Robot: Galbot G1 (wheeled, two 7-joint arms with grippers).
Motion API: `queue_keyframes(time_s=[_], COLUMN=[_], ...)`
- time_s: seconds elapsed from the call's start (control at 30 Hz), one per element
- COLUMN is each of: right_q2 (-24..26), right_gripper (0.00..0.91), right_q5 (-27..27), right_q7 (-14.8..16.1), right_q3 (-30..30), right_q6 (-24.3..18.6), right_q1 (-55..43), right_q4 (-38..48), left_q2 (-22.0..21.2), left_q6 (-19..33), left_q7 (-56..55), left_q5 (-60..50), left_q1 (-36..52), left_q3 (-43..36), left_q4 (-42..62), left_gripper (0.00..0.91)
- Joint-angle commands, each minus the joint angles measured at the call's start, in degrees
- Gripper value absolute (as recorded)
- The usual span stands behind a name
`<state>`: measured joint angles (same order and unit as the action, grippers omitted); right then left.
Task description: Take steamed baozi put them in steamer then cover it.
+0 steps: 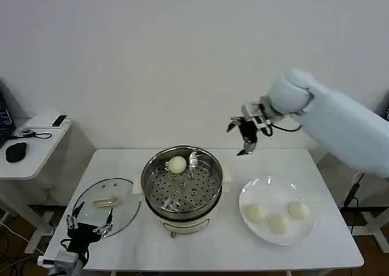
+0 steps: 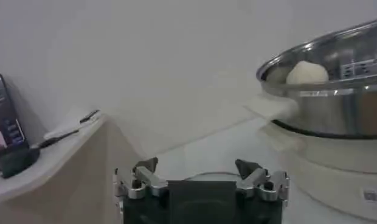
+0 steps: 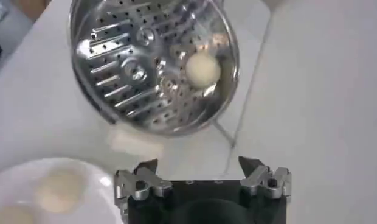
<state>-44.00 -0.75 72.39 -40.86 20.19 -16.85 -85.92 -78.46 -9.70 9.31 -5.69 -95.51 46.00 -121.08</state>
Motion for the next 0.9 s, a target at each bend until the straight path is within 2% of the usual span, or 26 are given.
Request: queue_keyframes(time_s=[0.03, 0.2, 0.4, 0.9], right_q2=[8.1, 8.9, 9.1, 5.9], right_gripper=[0.907, 0.907, 0.907, 0.907], right_q5=[-2.1, 2.4, 4.2, 6.7], right_q7=[1.5, 1.1, 0.8, -0.7], right_q3=[0.3, 2.2, 4.3, 3.6], right_q6=[9.1, 8.5, 8.1, 8.3], right_q1=[6.2, 14.0, 20.7, 25.0], right_q4=[-2.0, -1.8, -2.6, -0.4], left_q2=[0.4, 1.2, 0.7, 0.4], left_q6=[0.0, 0.1, 0.1, 0.3], left_q7=[-0.1, -0.2, -0.3, -0.5], left_q5=[0.2, -0.1, -0.6, -1.0], left_q1=[-0.6, -1.0, -1.2, -2.1], left_q3=[-0.1, -0.4, -1.0, -0.9], left_q4=[-1.0, -1.3, -1.0, -1.2], left_gripper=[0.907, 0.907, 0.907, 0.907])
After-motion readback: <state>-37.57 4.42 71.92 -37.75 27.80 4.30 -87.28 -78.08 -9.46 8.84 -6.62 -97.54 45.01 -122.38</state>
